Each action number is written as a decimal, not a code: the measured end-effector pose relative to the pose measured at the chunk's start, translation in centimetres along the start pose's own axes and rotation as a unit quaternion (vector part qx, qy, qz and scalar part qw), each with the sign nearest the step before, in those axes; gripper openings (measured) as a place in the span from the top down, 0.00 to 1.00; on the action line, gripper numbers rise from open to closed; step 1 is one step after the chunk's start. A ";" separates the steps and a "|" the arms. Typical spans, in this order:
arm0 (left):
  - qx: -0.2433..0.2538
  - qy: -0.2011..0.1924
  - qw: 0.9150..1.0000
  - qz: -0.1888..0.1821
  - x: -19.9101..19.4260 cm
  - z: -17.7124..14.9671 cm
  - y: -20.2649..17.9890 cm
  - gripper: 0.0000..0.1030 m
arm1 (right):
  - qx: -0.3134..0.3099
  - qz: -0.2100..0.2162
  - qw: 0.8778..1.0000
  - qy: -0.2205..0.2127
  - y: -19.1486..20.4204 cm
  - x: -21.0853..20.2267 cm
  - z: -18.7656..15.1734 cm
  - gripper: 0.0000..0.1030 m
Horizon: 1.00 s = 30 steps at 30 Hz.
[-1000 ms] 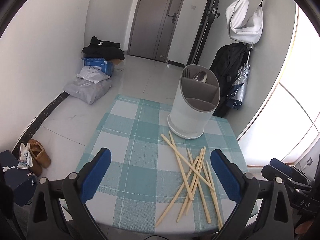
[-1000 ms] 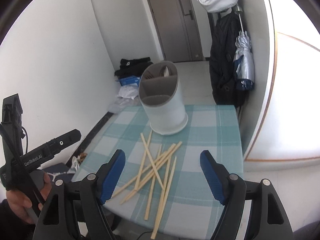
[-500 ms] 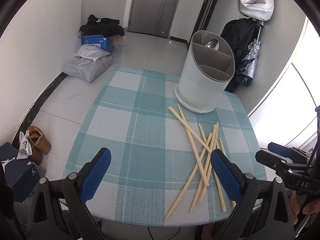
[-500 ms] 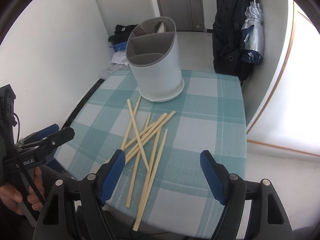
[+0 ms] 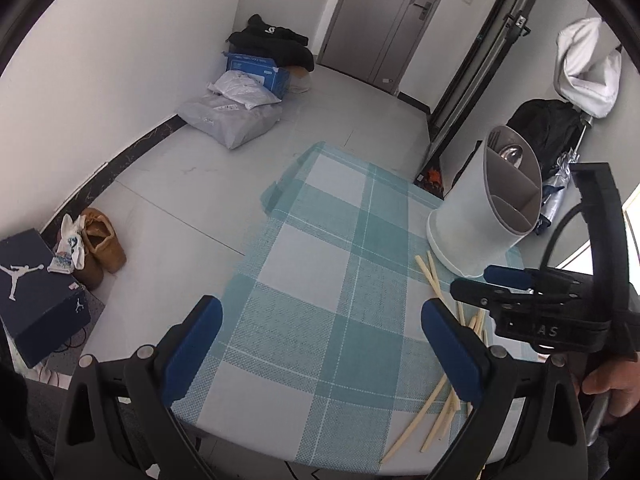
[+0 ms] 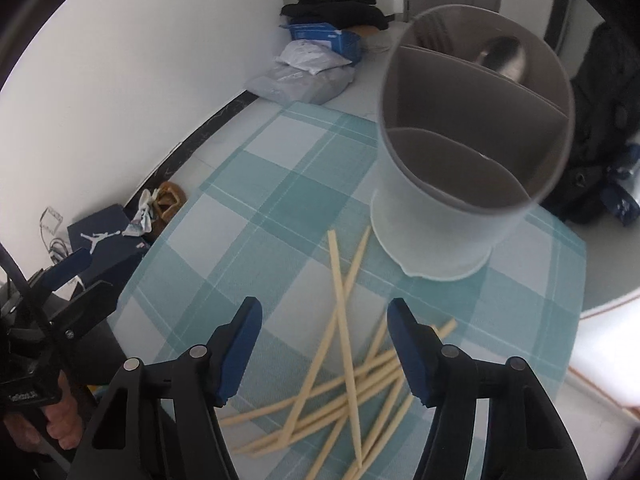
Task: Organize utensils
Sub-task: 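Move the right gripper down to the chopstick pile, then grasp chopsticks with the right gripper while the left gripper grasps one chopstick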
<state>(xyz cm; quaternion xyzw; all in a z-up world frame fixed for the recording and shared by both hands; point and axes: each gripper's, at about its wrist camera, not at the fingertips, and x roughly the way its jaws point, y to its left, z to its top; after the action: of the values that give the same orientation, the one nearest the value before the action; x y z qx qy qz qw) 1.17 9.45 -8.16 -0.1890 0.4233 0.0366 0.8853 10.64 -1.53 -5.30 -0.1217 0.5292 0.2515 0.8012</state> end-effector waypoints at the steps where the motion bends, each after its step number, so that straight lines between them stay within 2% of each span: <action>1: -0.008 0.004 1.000 0.001 0.1 0.0 0.5 0.05 | -0.015 -0.004 1.000 0.006 0.6 0.7 0.6 0.40; 5: -0.040 0.022 0.999 -0.006 0.9 0.6 1.6 0.05 | -0.055 -0.020 0.998 0.030 2.3 3.6 2.1 0.49; 7: -0.055 0.026 0.998 -0.006 1.0 0.8 2.1 0.05 | -0.073 -0.042 0.996 0.032 2.7 4.7 2.4 0.51; 8: -0.060 0.023 0.998 -0.003 0.9 0.9 2.3 0.05 | -0.076 -0.051 0.995 0.033 2.7 5.2 2.6 0.55; 9: -0.065 0.018 0.998 -0.003 0.7 1.0 2.5 0.05 | -0.074 -0.060 0.995 0.036 2.4 5.7 2.8 0.59; 11: -0.068 0.006 0.998 -0.003 0.3 1.4 2.6 0.05 | -0.055 -0.066 0.995 0.046 1.7 6.7 3.1 0.73; 14: -0.067 0.000 0.998 -0.003 0.2 1.6 2.5 0.05 | -0.042 -0.055 0.996 0.054 1.1 7.3 3.1 0.82; 16: -0.070 0.001 0.997 -0.009 0.3 1.6 2.5 0.05 | -0.047 -0.064 0.996 0.051 1.3 7.3 3.1 0.83; 18: -0.076 0.006 0.997 -0.020 0.4 1.6 2.6 0.05 | -0.046 -0.059 0.996 0.051 1.3 7.3 3.0 0.92; 21: -0.072 0.009 0.997 -0.018 0.5 1.5 2.5 0.05 | -0.051 -0.066 0.995 0.047 1.4 7.1 2.9 0.94; 24: -0.072 0.012 0.997 -0.015 0.6 1.4 2.4 0.05 | -0.045 -0.055 0.997 0.041 1.2 6.4 2.7 0.94; 30: -0.047 0.011 0.999 0.000 0.8 1.1 1.2 0.05 | -0.049 -0.046 0.998 0.000 1.1 3.1 1.7 0.94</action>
<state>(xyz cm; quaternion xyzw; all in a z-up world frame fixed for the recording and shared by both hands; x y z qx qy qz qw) 2.28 10.92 -8.52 -0.2312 0.4309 0.0545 0.8706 12.37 1.07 -7.34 -0.1846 0.5101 0.2397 0.8051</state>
